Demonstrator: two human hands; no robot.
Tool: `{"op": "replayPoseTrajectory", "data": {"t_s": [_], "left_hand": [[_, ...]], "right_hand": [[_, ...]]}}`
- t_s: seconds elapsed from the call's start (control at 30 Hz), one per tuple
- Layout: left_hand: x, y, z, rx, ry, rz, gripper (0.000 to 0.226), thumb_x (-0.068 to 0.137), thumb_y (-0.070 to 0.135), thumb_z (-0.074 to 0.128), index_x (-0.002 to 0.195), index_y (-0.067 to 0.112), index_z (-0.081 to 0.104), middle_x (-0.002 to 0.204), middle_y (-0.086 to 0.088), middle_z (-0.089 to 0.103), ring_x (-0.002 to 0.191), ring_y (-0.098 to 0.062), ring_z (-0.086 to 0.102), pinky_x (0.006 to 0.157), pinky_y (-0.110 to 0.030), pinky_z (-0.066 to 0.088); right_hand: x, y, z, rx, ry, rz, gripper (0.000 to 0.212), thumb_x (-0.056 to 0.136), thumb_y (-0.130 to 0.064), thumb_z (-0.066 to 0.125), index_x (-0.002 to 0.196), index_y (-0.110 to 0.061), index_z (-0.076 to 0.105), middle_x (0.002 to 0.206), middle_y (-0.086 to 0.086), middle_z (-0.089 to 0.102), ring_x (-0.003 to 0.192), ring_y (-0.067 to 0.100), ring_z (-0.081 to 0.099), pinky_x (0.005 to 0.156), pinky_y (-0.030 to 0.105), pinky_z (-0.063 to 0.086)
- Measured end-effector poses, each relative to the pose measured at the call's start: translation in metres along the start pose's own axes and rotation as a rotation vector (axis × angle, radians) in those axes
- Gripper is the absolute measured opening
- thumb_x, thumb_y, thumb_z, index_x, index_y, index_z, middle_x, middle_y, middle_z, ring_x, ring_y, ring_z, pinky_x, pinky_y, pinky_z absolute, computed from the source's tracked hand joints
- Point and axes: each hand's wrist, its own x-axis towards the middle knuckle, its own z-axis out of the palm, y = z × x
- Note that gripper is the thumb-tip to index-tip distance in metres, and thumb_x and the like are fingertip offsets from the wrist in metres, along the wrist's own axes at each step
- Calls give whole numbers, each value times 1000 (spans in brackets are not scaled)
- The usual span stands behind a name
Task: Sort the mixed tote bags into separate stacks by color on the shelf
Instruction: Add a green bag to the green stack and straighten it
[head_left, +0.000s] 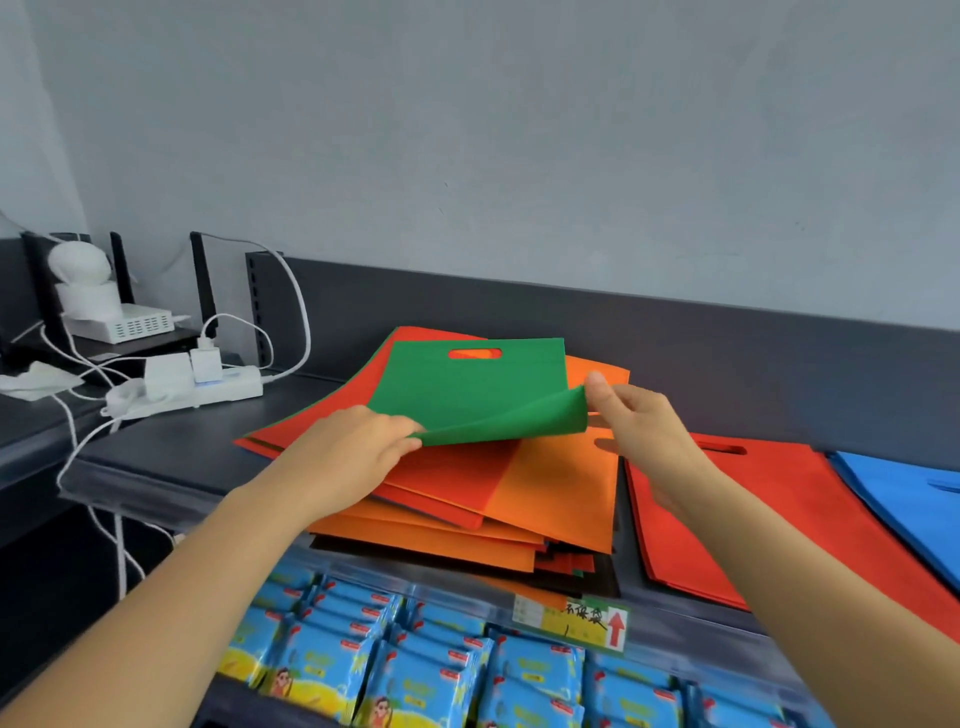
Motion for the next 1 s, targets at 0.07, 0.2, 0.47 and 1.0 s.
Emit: {"op": "replayPoseTrajectory", "data": {"t_s": [0.07, 0.2, 0.47, 1.0], "left_hand": [[1, 9, -3, 17, 19, 42, 46, 87, 52, 26, 111, 37, 62, 93, 6, 70, 87, -21, 64, 72, -40, 51], [3, 40, -4, 73, -1, 134, 35, 97, 45, 31, 122, 43, 56, 116, 10, 66, 107, -18, 60, 82, -38, 49], [11, 102, 4, 84, -59, 165, 33, 99, 30, 40, 124, 45, 55, 126, 16, 60, 118, -11, 54, 88, -35, 47], [44, 468, 57, -28, 82, 594, 60, 61, -3, 51, 102, 36, 71, 100, 18, 70, 88, -6, 68, 63, -28, 56]], "right_hand": [[-2, 1, -10, 196, -76, 290, 55, 89, -53, 51, 117, -7, 55, 117, 10, 58, 103, 28, 60, 78, 36, 54], [-7, 13, -29, 346, -301, 458, 29, 83, 0, 64, 111, 5, 60, 104, 15, 67, 77, 20, 67, 59, 25, 58], [-28, 55, -90, -87, 22, 203, 43, 74, 9, 66, 113, -10, 63, 99, 13, 70, 86, 28, 68, 81, 42, 56], [-163, 184, -420, -418, 456, 181, 50, 86, 2, 53, 133, -17, 49, 120, 7, 61, 97, 27, 59, 83, 37, 53]]}}
